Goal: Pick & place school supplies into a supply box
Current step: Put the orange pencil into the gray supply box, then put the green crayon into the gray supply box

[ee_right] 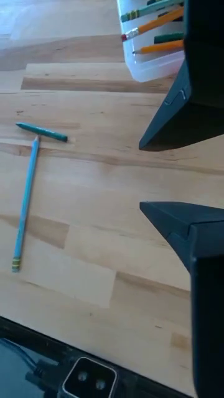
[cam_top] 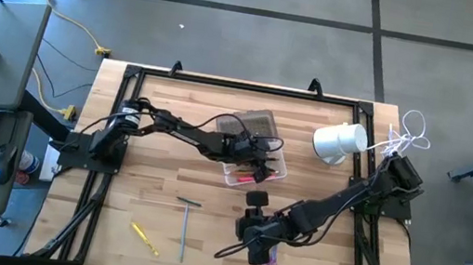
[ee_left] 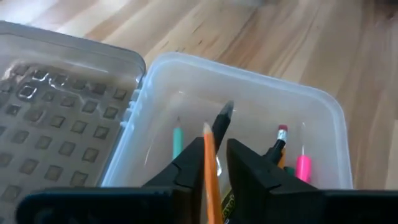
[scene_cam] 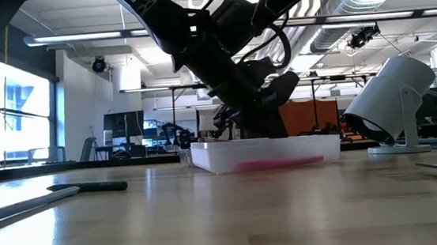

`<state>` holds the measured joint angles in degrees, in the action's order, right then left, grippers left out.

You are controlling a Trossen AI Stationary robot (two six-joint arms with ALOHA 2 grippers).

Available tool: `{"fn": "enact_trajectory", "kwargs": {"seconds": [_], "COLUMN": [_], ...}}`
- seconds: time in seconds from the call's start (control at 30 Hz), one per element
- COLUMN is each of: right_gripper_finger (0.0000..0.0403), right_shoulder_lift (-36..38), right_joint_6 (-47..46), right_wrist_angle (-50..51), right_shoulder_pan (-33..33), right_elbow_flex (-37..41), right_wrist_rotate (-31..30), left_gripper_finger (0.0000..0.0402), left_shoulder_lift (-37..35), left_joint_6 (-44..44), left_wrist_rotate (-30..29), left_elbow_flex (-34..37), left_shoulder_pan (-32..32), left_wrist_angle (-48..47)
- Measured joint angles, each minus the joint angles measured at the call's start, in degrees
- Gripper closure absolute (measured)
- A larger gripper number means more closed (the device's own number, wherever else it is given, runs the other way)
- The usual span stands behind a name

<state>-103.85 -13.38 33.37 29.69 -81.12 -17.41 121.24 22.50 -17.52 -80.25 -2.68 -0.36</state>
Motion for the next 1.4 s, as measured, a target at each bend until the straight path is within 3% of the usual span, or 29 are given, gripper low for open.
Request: {"fn": "enact_trajectory", "kwargs": {"seconds": [0.27, 0.4, 0.77, 1.03, 1.2, 1.4], "right_gripper_finger": [0.0276, 0.0276, 0.0276, 0.0276, 0.0276, 0.0276], "right_shoulder_lift": [0.0, 0.0, 0.0, 0.0, 0.0, 0.0], "right_joint_6": [-1.0, -1.1, -1.1, -1.2, -1.2, -1.2], "right_wrist_angle": [0.0, 0.3, 0.1, -0.3, -0.2, -0.2], "right_shoulder_pan": [0.0, 0.0, 0.0, 0.0, 0.0, 0.0], "right_elbow_flex": [0.0, 0.0, 0.0, 0.0, 0.0, 0.0], "right_wrist_rotate": [-0.2, 0.0, -0.1, -0.4, -0.4, -0.4], "left_gripper_finger": [0.0246, 0.0244, 0.0243, 0.0243, 0.0270, 0.0347], "left_shoulder_lift": [0.0, -0.1, -2.1, -3.1, -3.1, -3.1], "left_joint_6": [-1.5, -1.3, -1.2, -1.2, -1.3, -1.4], "left_wrist_rotate": [0.0, -0.1, 1.2, 1.5, 1.5, 1.5], "left_elbow_flex": [0.0, 0.0, 0.0, -1.5, -3.2, -4.4], "left_shoulder_pan": [0.0, 0.0, 0.2, 0.2, 0.0, 0.0], "left_wrist_angle": [-0.3, -2.6, -19.9, -19.8, -18.8, -18.7]}}
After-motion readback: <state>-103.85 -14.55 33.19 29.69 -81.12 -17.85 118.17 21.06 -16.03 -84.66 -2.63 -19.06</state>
